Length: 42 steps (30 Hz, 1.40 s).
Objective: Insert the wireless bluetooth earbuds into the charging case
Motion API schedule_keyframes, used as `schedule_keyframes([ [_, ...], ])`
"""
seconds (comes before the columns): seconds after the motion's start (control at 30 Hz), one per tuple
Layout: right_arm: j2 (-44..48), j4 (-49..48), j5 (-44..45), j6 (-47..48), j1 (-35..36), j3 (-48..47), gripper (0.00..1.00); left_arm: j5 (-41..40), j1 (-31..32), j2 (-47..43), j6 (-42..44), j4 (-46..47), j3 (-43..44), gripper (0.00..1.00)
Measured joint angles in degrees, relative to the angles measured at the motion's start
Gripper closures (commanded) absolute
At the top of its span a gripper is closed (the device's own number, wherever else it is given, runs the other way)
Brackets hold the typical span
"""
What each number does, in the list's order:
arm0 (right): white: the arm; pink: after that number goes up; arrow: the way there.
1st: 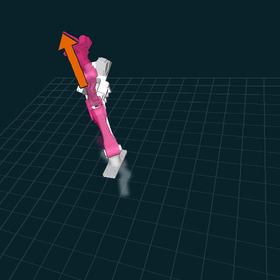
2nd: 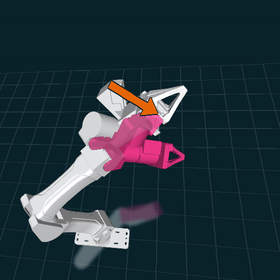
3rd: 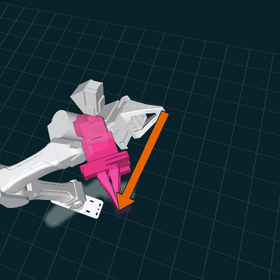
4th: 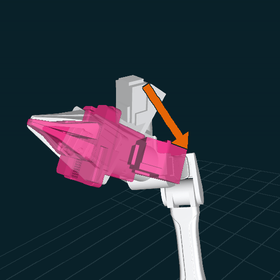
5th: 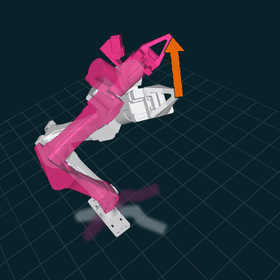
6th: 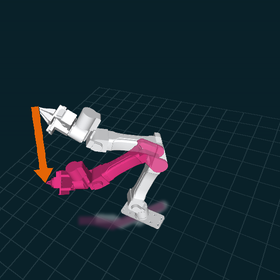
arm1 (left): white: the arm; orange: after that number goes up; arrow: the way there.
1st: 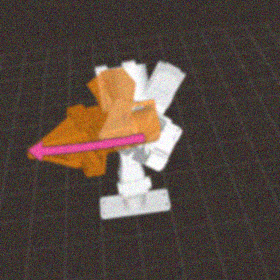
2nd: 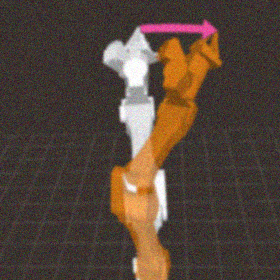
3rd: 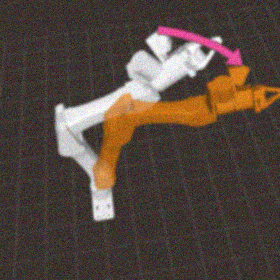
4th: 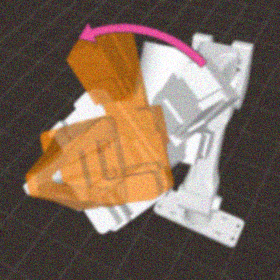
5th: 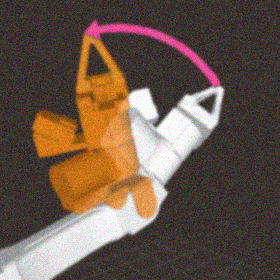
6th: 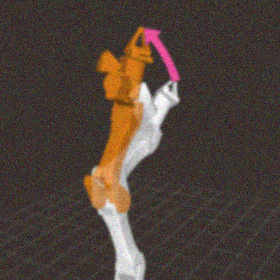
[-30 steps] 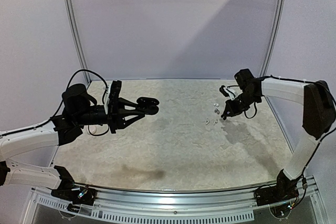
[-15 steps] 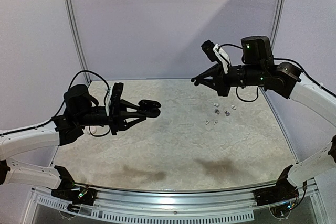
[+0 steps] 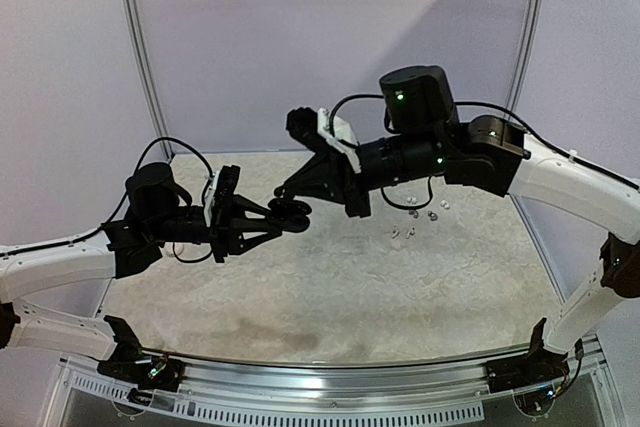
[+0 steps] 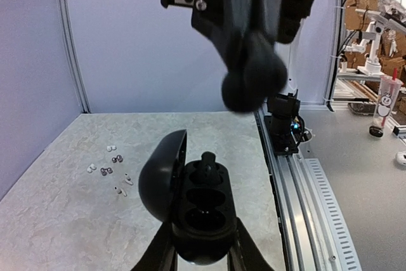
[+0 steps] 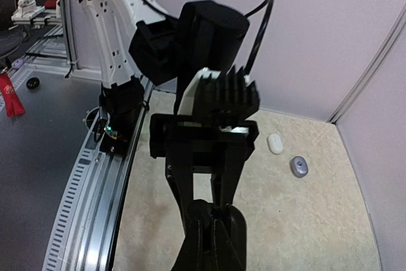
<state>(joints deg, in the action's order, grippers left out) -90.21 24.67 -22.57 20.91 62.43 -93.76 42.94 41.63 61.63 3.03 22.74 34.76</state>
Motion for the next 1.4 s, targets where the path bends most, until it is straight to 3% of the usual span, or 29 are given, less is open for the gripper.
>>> schedule_keyframes([
  [0.8, -7.7, 7.8, 6.7, 7.1, 1.7, -4.8, 1.00, -0.6, 0.0, 0.0, 0.5, -2.1, 0.0, 1.00],
  [1.07, -8.7, 8.9, 7.7, 7.8, 1.7, -5.4, 0.83, -1.5, 0.0, 0.0, 0.6, -2.9, 0.0, 1.00],
  [1.4, -9.5, 8.9, 8.2, 7.1, 1.8, -5.8, 0.79, -1.7, 0.0, 0.2, 0.8, -2.9, 0.0, 1.00],
])
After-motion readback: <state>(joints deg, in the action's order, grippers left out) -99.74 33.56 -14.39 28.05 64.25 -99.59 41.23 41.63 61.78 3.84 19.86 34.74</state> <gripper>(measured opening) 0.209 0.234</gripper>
